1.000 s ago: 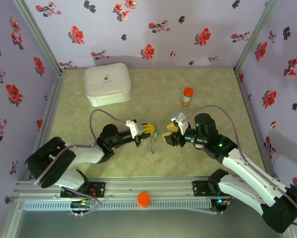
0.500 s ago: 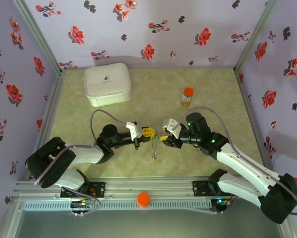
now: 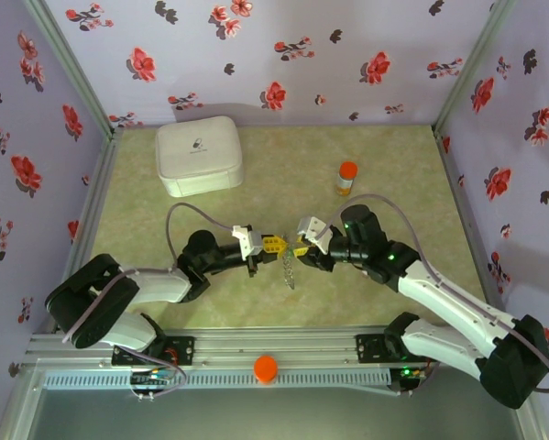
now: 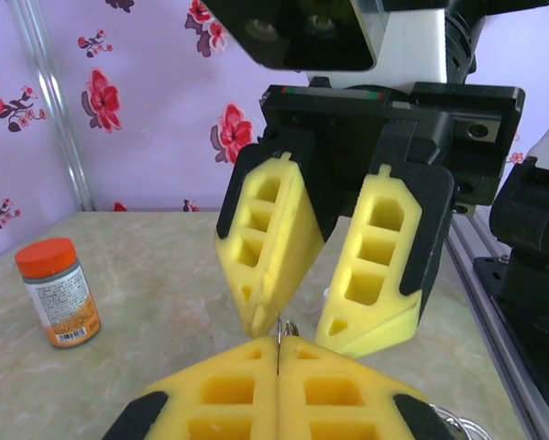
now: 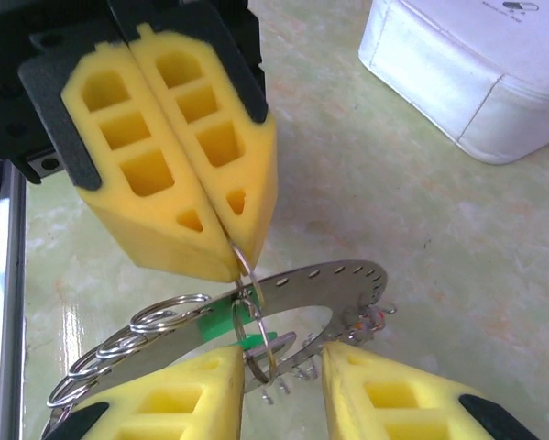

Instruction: Put the keys on the keyring

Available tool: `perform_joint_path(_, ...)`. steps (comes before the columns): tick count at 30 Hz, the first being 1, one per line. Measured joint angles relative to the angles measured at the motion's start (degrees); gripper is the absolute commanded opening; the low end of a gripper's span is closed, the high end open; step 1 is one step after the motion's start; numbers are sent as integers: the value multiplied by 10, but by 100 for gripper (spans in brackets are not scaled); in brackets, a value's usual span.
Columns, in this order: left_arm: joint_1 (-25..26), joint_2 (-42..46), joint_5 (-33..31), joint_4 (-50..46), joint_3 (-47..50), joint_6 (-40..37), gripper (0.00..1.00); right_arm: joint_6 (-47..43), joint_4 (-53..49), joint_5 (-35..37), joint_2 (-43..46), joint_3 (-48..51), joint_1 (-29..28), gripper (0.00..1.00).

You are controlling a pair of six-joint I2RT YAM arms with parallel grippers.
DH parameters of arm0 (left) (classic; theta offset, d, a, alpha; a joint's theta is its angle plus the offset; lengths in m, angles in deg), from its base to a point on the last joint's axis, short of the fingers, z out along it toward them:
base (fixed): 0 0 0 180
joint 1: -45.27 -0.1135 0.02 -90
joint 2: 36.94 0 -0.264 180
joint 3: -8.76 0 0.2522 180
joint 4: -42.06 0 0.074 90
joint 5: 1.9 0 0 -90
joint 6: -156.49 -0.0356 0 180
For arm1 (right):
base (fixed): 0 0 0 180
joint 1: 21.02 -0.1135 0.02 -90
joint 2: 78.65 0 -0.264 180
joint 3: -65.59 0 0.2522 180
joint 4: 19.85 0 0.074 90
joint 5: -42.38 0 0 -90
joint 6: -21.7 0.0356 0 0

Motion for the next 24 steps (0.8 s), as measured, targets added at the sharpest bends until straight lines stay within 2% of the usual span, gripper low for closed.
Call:
perform_joint_path(4, -2, 5, 0, 0, 1, 0, 0, -5, -1, -4, -1, -12, 0, 18)
perform_joint_path(13, -2, 8, 0, 0, 1, 0, 0, -7, -14, -10, -5, -12, 0, 16)
perform_joint_path(20, -2, 8, 4, -1, 1, 0, 0, -7, -17, -15, -11, -12, 0, 8)
perform_joint_path(24, -2, 8, 4, -2, 1, 0, 0, -7, -20, -17, -17, -16, 0, 7)
